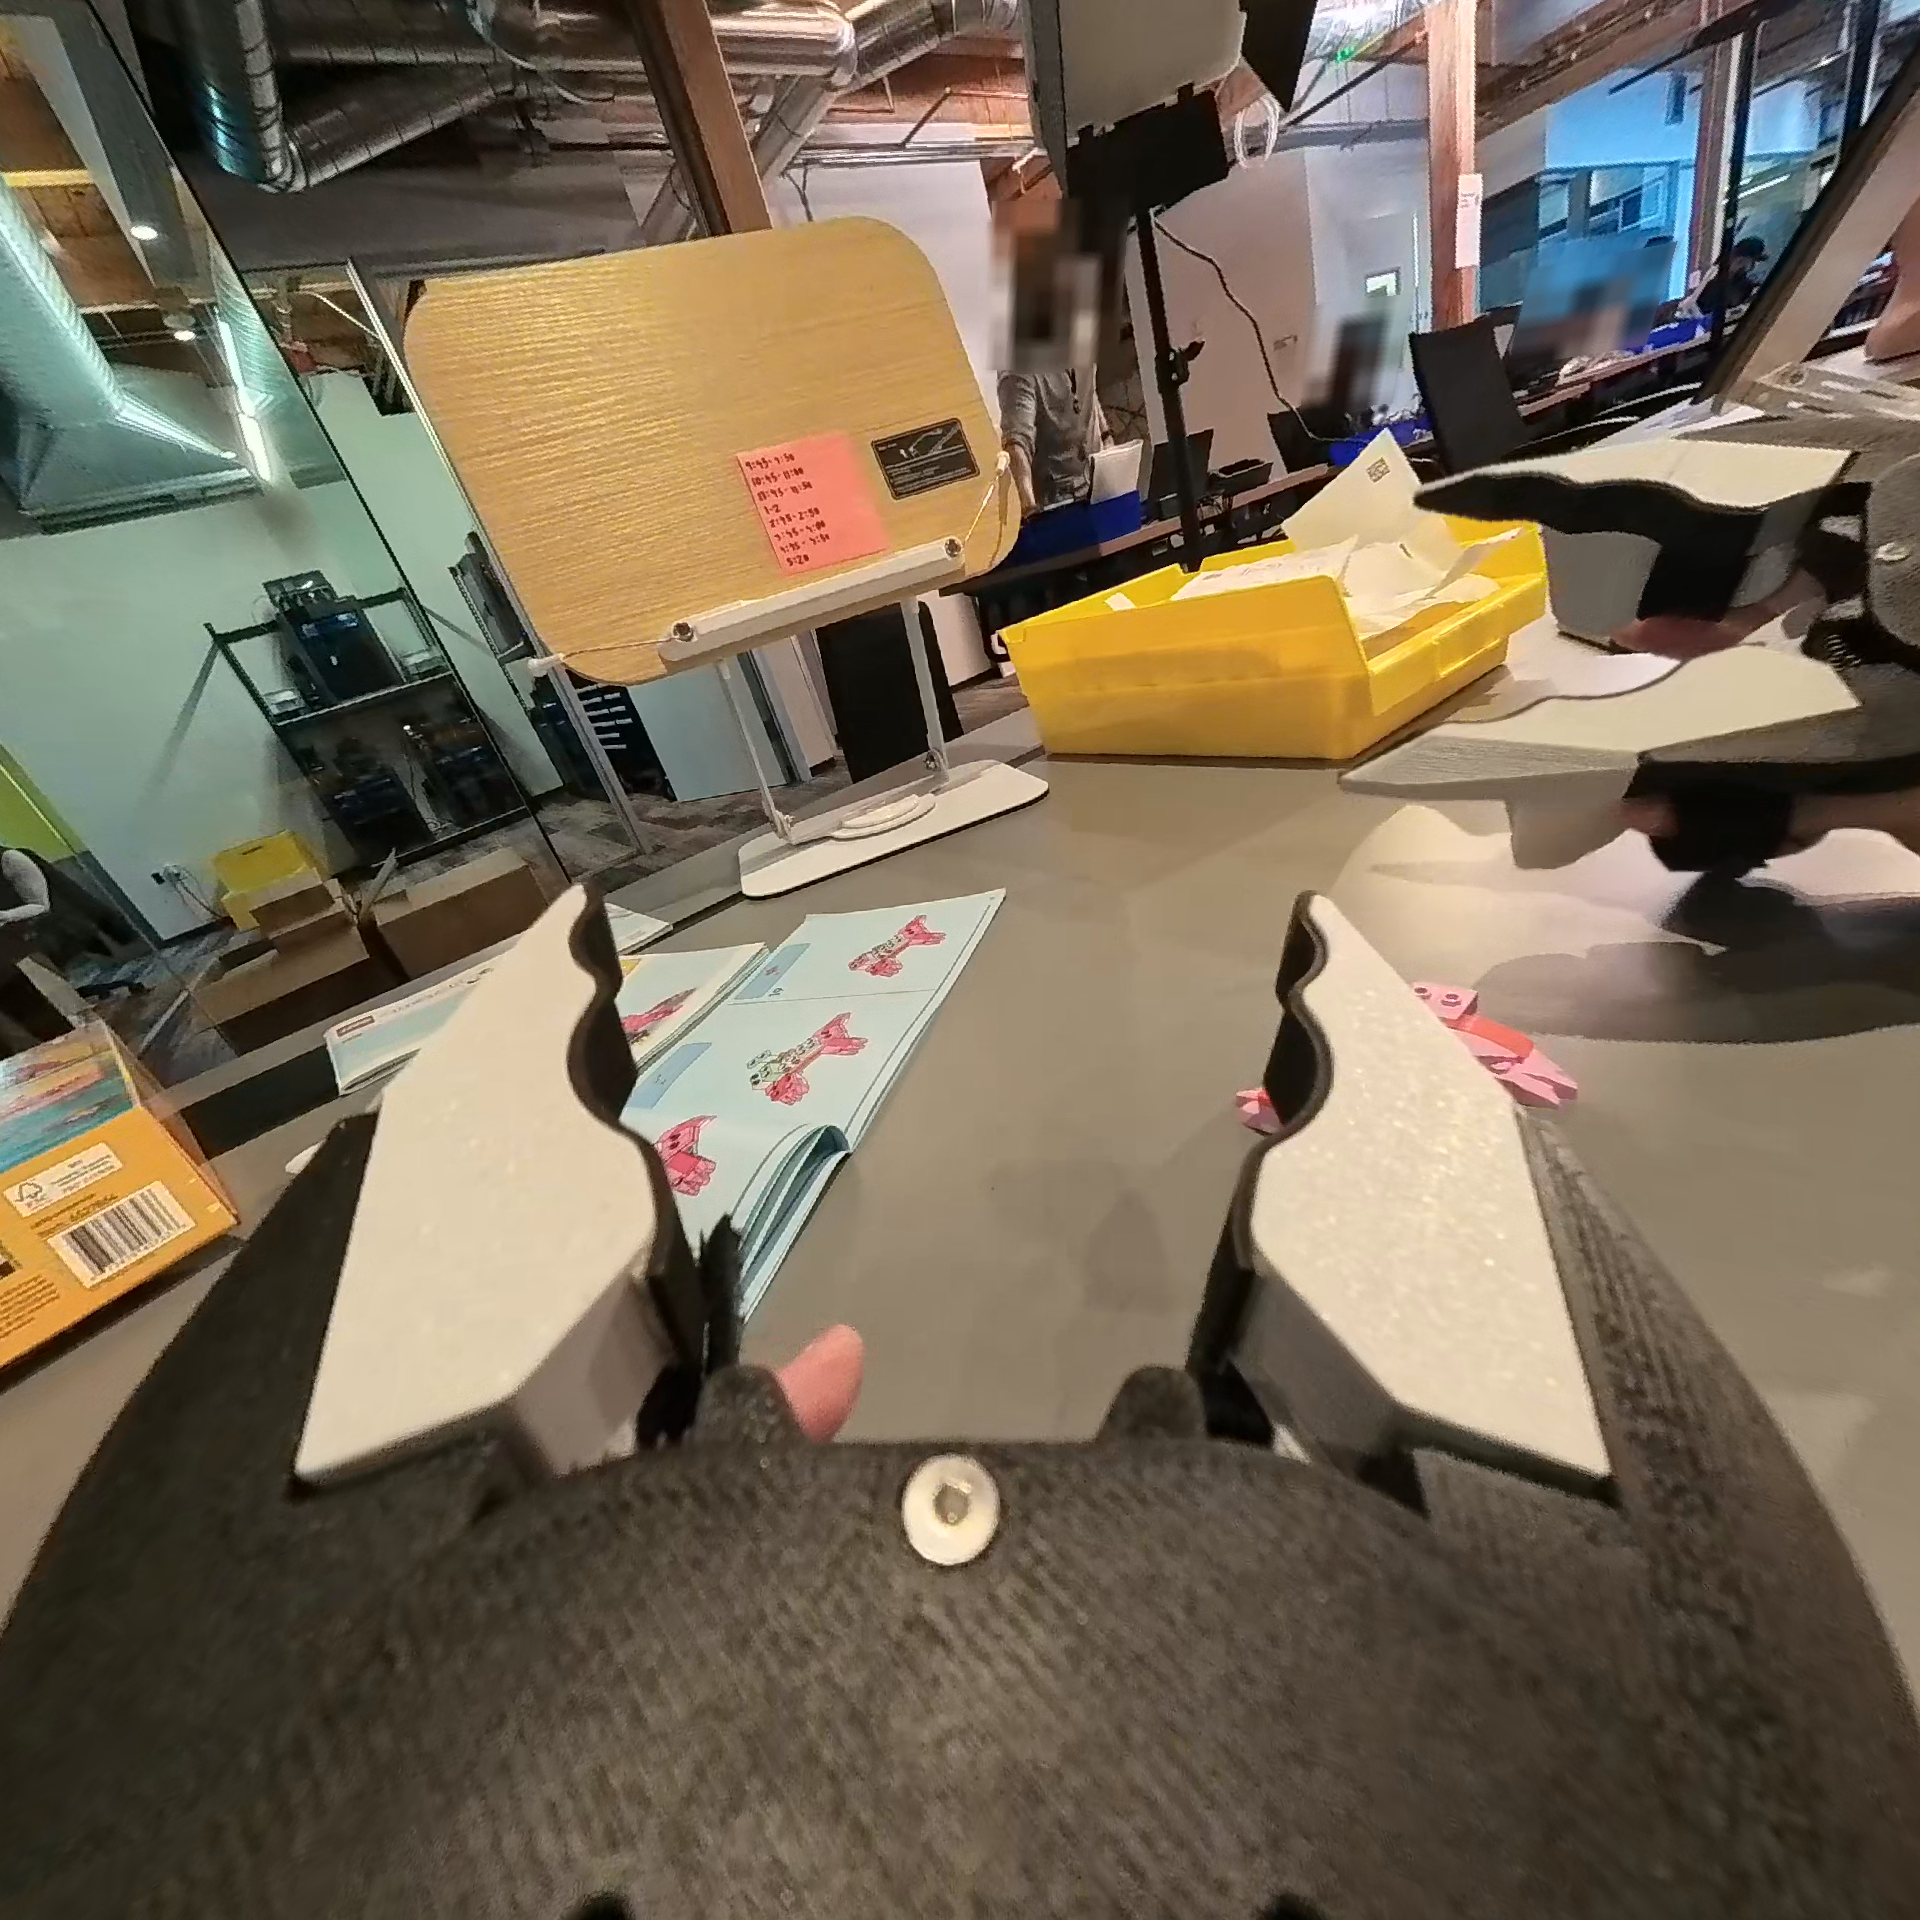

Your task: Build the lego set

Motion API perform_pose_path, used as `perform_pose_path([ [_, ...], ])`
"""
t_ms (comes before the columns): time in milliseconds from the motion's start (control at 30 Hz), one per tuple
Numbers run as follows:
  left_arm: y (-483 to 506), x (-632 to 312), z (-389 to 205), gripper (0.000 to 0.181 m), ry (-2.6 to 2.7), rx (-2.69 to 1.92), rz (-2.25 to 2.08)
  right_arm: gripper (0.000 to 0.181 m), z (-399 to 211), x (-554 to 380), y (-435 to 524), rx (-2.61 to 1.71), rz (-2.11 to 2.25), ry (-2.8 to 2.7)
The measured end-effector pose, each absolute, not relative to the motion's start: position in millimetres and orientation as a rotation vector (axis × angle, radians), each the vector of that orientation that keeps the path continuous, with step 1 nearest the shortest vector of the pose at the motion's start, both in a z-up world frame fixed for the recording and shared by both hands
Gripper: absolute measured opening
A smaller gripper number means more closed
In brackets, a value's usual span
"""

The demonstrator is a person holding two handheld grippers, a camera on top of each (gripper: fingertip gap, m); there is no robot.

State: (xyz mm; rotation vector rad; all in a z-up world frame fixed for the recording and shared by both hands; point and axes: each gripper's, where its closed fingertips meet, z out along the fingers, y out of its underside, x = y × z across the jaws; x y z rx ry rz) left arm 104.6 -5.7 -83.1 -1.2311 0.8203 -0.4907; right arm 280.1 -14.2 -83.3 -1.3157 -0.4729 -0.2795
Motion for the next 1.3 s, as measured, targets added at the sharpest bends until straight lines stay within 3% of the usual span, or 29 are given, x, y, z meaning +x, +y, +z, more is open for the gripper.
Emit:
perform_pose_path([
  [700, -3.0, 102.2, -83.8, 0.12, 0.809, -1.242, -0.476, 0.072, -90.1, 277.1, -16.7, -1.341, -0.372, -0.555],
  [933, -2.5, 101.6, -83.8, 0.119, 0.803, -1.247, -0.483, 0.033, -84.0, 281.2, -22.0, -1.294, -0.506, -0.588],
  [1133, -2.4, 101.7, -84.2, 0.117, 0.804, -1.248, -0.483, 0.016, -84.8, 277.9, -23.8, -1.276, -0.581, -0.642],
  [1200, -2.5, 101.8, -84.2, 0.116, 0.805, -1.249, -0.483, 0.0, -85.2, 279.9, -23.8, -1.272, -0.621, -0.652],
  [1300, -2.4, 101.9, -84.5, 0.116, 0.806, -1.249, -0.483, 0.0, -88.9, 281.3, -21.9, -1.289, -0.647, -0.671],
])
